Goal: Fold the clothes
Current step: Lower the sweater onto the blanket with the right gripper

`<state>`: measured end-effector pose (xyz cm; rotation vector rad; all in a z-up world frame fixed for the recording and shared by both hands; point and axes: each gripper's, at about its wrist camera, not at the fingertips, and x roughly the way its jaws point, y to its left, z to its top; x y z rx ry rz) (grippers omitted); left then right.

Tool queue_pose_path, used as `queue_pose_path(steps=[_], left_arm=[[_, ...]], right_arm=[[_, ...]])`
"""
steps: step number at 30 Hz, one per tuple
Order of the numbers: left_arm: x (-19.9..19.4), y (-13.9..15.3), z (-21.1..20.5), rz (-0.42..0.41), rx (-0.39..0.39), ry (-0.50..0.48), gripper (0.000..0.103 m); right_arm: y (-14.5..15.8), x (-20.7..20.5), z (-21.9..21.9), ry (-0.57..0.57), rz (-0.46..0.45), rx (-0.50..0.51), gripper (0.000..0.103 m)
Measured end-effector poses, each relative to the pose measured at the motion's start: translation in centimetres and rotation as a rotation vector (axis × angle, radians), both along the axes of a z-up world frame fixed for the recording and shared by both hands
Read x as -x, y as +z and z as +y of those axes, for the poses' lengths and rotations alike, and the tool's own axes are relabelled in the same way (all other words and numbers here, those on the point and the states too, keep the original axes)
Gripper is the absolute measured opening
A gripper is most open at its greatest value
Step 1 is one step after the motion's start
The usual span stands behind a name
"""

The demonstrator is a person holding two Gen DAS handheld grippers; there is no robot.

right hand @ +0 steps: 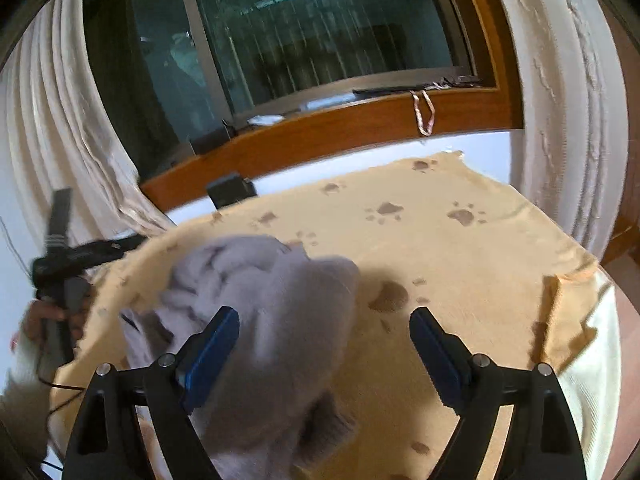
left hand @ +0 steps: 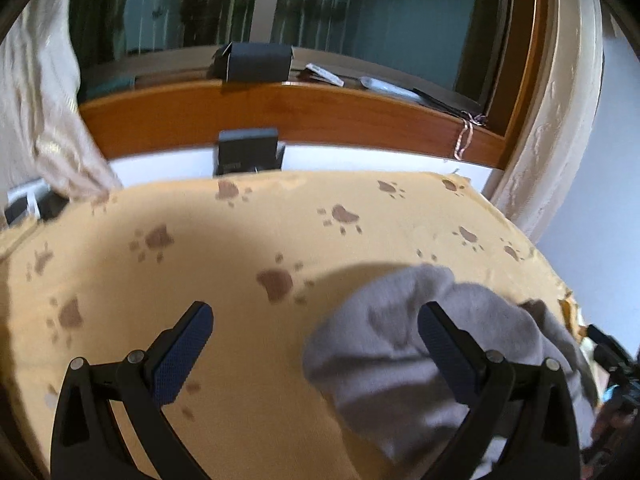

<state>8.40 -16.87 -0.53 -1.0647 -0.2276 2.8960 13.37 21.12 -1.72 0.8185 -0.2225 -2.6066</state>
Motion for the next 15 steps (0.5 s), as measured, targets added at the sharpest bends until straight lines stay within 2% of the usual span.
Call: queue_pose_path(steps=[3, 8, 13, 15], left_arm=[[2.2, 0.2, 0.5, -0.011, 0.040, -0.013, 0.103], [6.9, -1.4, 2.4, -0.106, 0.087, -0.104, 0.103], [11.0, -4.4, 4.5, -0.244, 0.086, -0.217, 0.102], [11.6, -5.5, 5.6, -0.272, 0.124, -0.248, 0.102]], right_arm=[[0.6, 1.4, -0.5, -0.003, -0.007, 0.025, 0.089], [0.3, 3.8, -2.6, 0.030, -0.048, 0.032, 0.089], [-2.2, 4.4, -5.7, 0.088, -0.107, -0.118, 0.089], [-3.0, 4.2, -5.3, 0.090, -0.119, -0.122, 0.089]])
